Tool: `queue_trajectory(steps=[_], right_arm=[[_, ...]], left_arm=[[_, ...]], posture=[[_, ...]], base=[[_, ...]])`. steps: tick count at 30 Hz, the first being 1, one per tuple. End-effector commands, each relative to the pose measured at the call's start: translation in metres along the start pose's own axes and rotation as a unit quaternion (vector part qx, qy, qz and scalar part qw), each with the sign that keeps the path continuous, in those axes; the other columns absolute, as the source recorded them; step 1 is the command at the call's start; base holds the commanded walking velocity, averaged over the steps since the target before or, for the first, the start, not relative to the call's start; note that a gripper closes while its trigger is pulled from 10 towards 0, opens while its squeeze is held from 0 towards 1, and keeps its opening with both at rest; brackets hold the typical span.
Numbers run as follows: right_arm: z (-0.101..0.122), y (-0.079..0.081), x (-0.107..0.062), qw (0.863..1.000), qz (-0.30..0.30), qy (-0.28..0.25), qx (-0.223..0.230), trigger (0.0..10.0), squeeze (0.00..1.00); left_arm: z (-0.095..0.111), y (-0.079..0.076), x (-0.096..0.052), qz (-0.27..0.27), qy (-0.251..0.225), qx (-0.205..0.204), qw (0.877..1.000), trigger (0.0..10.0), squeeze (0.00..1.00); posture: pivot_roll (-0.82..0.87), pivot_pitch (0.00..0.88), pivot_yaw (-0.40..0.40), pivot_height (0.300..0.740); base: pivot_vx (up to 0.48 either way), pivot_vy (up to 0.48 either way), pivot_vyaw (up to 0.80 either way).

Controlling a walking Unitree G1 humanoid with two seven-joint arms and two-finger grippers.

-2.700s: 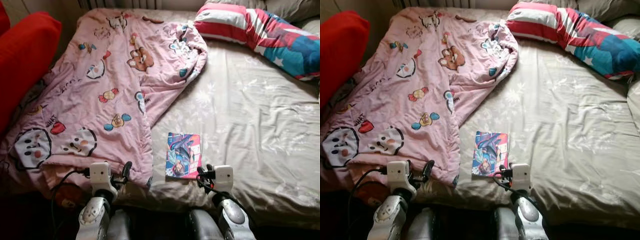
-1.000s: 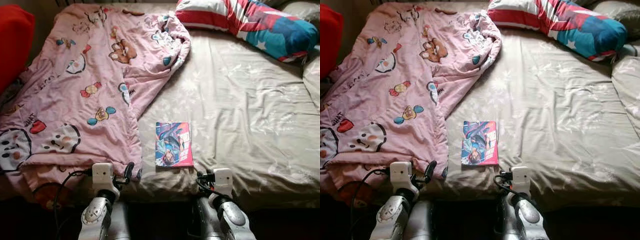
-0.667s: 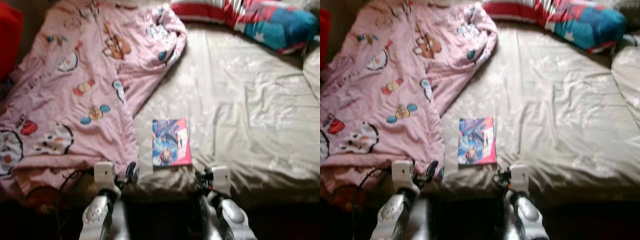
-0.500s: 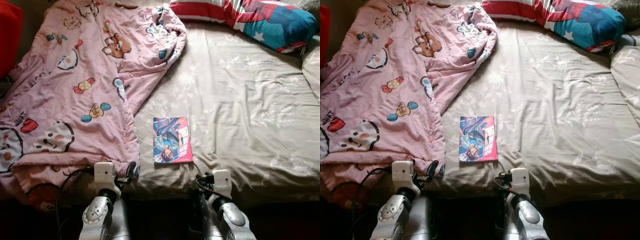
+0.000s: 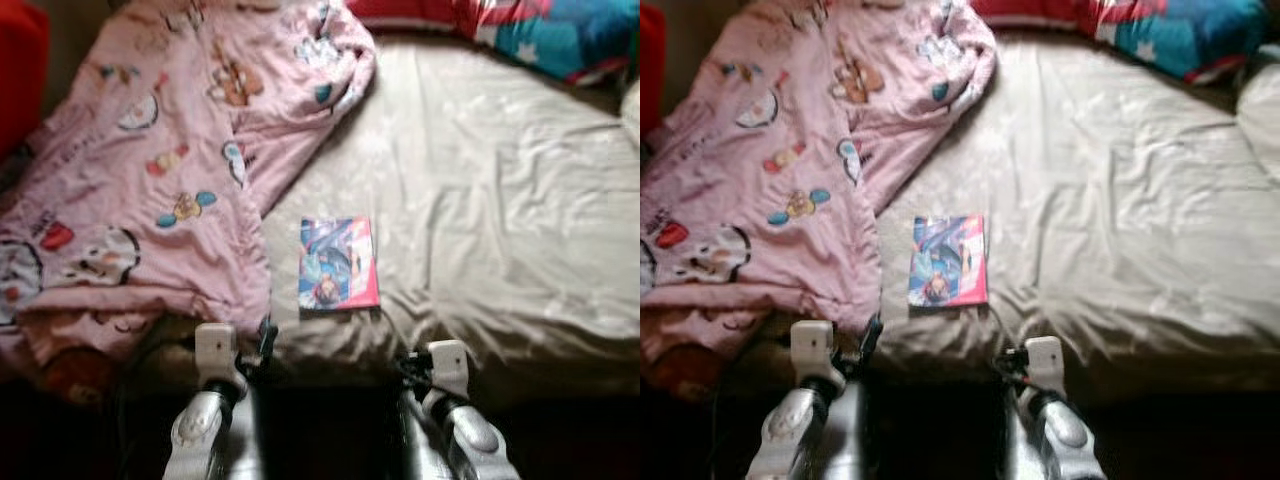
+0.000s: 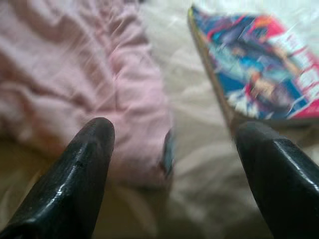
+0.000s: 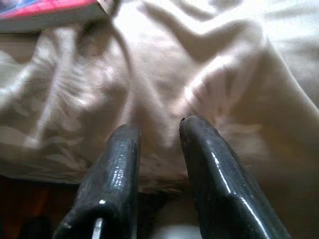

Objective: Clean up the room

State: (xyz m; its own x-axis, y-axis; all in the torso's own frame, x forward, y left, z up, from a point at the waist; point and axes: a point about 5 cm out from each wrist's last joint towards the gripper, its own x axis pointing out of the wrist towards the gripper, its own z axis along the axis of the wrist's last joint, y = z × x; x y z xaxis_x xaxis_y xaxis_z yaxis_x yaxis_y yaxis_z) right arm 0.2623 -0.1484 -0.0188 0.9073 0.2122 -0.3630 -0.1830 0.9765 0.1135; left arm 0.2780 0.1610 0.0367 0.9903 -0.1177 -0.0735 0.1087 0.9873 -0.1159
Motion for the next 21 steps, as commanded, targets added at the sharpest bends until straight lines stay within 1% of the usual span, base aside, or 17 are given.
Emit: queue_trajectory(steps=[1, 5, 6, 10, 11, 13, 15, 16, 18, 21], right_arm=[[-0.007, 0.010, -0.002, 1.000, 0.010, 0.006, 0.015, 10.0, 0.00], [-0.005, 0.009, -0.001, 1.000, 0.005, -0.007, 0.025, 10.0, 0.00], [0.002, 0.006, 0.000, 0.999, -0.007, -0.031, 0.024, 10.0, 0.00], [0.017, 0.001, 0.002, 0.996, -0.025, -0.076, 0.024, 10.0, 0.00], [0.024, 0.002, 0.004, 0.995, -0.022, -0.092, 0.021, 10.0, 0.00], [0.029, 0.003, 0.006, 0.994, -0.018, -0.103, 0.018, 10.0, 0.00], [0.042, 0.007, 0.010, 0.991, -0.015, -0.129, 0.017, 10.0, 0.00], [0.043, 0.007, 0.011, 0.991, -0.016, -0.131, 0.017, 10.0, 0.00], [0.052, 0.008, 0.014, 0.989, -0.015, -0.146, 0.024, 10.0, 0.00], [0.061, 0.009, 0.020, 0.988, -0.018, -0.147, 0.044, 10.0, 0.00]], left_arm=[[-0.008, 0.010, -0.009, 0.017, 0.015, 0.003, 1.000, 10.0, 0.00], [-0.008, 0.010, -0.008, 0.017, 0.014, 0.004, 1.000, 10.0, 0.00], [-0.008, 0.009, -0.009, 0.017, 0.014, 0.004, 1.000, 10.0, 0.00], [-0.008, 0.009, -0.009, 0.017, 0.015, 0.006, 1.000, 10.0, 0.00], [-0.008, 0.009, -0.009, 0.017, 0.015, 0.006, 1.000, 10.0, 0.00], [-0.008, 0.009, -0.009, 0.017, 0.014, 0.007, 1.000, 10.0, 0.00], [-0.007, 0.010, -0.009, 0.018, 0.013, 0.008, 1.000, 10.0, 0.00], [-0.007, 0.010, -0.009, 0.019, 0.013, 0.008, 1.000, 10.0, 0.00], [-0.007, 0.010, -0.009, 0.020, 0.012, 0.009, 1.000, 10.0, 0.00], [-0.007, 0.010, -0.009, 0.019, 0.012, 0.009, 1.000, 10.0, 0.00]], posture=[[-0.02, 0.243, 0.019, 0.568], [-0.02, 0.245, 0.020, 0.568], [-0.02, 0.249, 0.021, 0.568], [-0.02, 0.252, 0.022, 0.568], [-0.02, 0.253, 0.022, 0.568], [-0.02, 0.254, 0.022, 0.568], [-0.02, 0.254, 0.022, 0.568], [-0.02, 0.254, 0.022, 0.568], [-0.02, 0.255, 0.023, 0.568], [-0.01, 0.259, 0.024, 0.568]], base=[[0.000, 0.000, 0.51], [0.000, 0.000, 0.00], [0.000, 0.000, 0.00], [0.000, 0.000, 0.00], [0.000, 0.000, 0.00], [0.000, 0.000, 0.00], [0.000, 0.000, 0.00], [0.000, 0.000, 0.00], [0.000, 0.000, 0.00], [0.000, 0.000, 0.00]])
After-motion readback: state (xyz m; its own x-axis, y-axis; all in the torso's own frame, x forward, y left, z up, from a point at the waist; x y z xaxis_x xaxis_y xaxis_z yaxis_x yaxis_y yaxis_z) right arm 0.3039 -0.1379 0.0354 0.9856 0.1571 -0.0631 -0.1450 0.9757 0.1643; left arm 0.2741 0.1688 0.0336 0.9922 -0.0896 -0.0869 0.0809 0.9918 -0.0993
